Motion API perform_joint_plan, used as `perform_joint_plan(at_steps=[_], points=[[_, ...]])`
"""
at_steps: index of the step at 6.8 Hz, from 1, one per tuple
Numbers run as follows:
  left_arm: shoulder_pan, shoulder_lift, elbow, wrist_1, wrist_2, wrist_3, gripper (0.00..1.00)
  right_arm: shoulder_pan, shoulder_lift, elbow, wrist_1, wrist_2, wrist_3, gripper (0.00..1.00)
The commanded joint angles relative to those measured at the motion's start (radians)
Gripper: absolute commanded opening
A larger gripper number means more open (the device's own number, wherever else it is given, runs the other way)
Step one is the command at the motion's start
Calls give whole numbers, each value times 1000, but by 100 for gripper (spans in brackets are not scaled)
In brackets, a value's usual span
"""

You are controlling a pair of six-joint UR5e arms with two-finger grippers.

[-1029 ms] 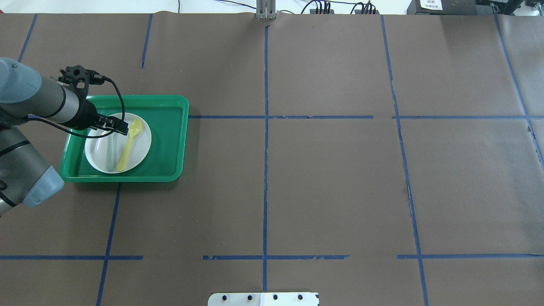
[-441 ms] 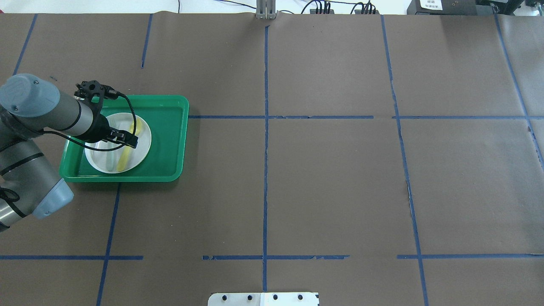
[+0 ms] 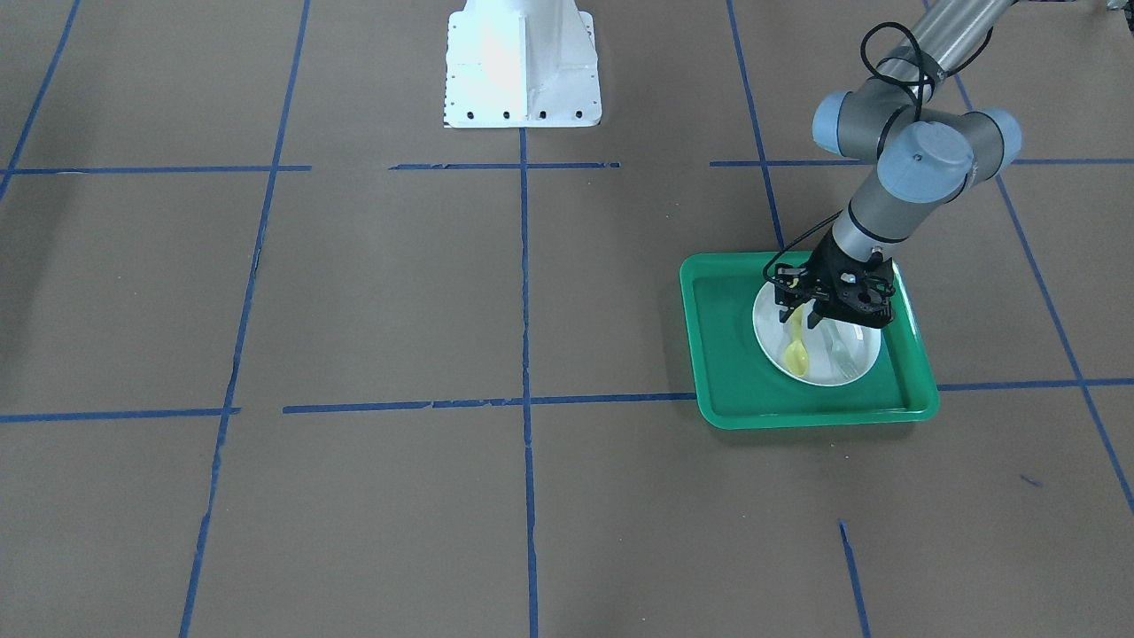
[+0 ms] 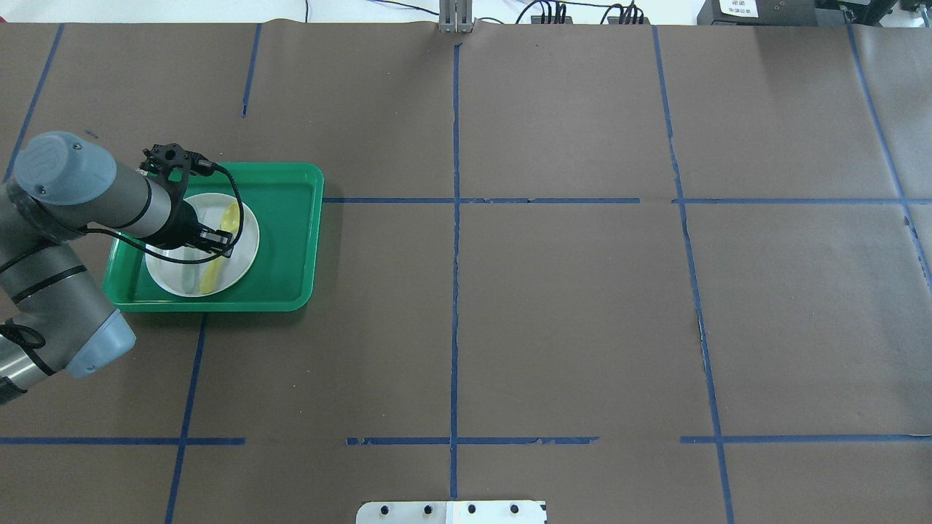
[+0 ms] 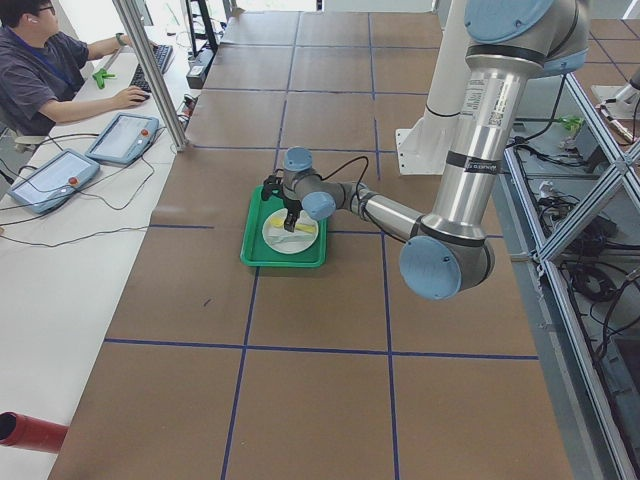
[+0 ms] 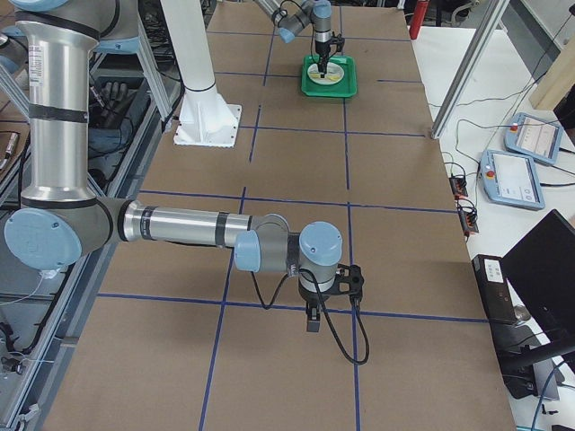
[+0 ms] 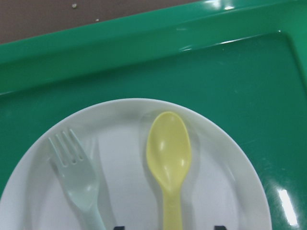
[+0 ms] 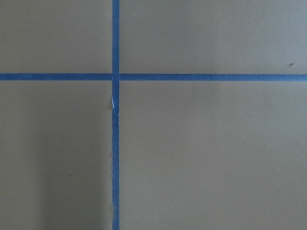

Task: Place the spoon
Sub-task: 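Lower the left gripper and close it on the yellow spoon's handle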

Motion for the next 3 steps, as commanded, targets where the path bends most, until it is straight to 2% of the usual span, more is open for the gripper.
perform_joint_plan(at_steps=[1,3], points=[[4,-4,14,0,0,2,32,0,0,0,0,0,0,100],[4,-2,16,2,0,5,32,0,0,0,1,0,0,100]])
